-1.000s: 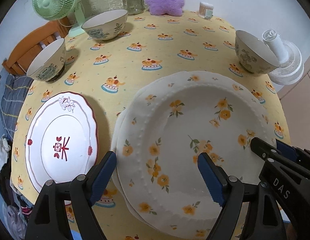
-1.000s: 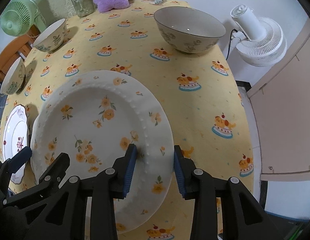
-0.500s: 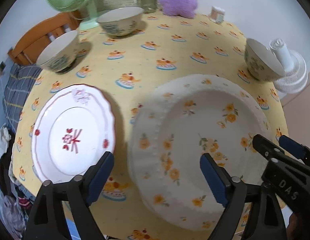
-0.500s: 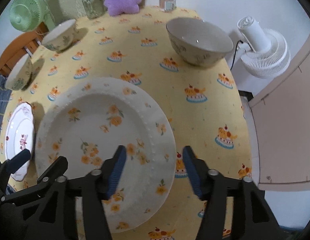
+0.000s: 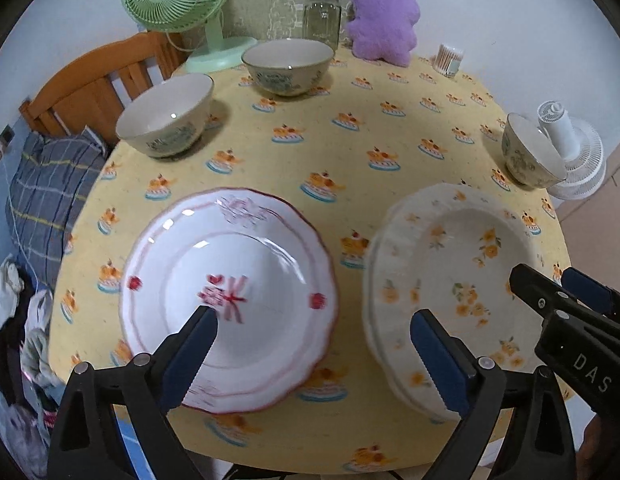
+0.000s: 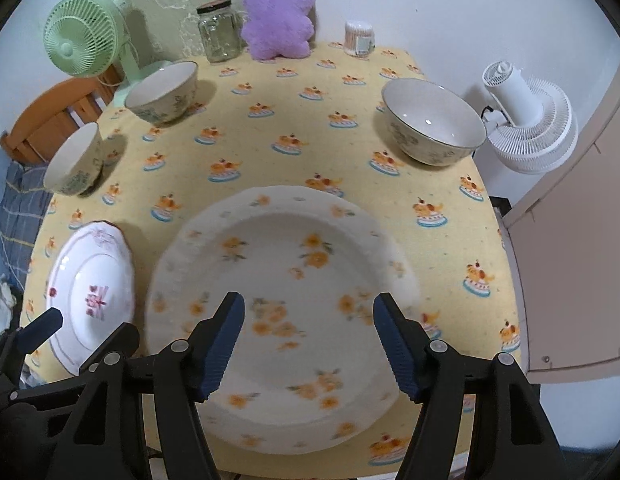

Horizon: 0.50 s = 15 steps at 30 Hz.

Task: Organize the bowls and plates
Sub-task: 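Move both grippers to the white red-print plate and grip its rim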

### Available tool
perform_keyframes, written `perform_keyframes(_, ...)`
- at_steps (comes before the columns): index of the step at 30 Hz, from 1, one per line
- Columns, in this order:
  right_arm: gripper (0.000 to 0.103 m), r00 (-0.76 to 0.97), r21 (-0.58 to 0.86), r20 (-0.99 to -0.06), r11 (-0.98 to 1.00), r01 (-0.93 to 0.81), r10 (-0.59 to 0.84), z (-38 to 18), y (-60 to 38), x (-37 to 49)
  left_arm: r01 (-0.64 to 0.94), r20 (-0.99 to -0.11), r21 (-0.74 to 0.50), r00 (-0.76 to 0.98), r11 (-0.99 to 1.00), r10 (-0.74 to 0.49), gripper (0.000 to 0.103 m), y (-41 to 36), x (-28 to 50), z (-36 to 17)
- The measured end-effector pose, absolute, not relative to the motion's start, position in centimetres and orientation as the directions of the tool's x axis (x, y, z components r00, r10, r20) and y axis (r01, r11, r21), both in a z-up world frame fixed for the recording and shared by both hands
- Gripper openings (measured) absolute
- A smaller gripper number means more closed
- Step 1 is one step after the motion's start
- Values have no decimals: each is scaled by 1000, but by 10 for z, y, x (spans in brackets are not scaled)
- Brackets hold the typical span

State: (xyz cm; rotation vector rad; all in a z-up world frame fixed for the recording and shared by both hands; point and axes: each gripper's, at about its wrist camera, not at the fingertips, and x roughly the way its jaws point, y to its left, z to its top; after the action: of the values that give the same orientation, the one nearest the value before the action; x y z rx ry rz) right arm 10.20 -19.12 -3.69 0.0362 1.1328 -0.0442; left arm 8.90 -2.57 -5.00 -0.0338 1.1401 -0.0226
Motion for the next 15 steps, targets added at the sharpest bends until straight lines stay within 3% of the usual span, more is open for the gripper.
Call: perform_keyframes(15, 70, 469, 16, -881, 988, 156, -59, -24, -87, 92, 159, -882, -19, 463, 987, -91, 98, 63, 100, -41)
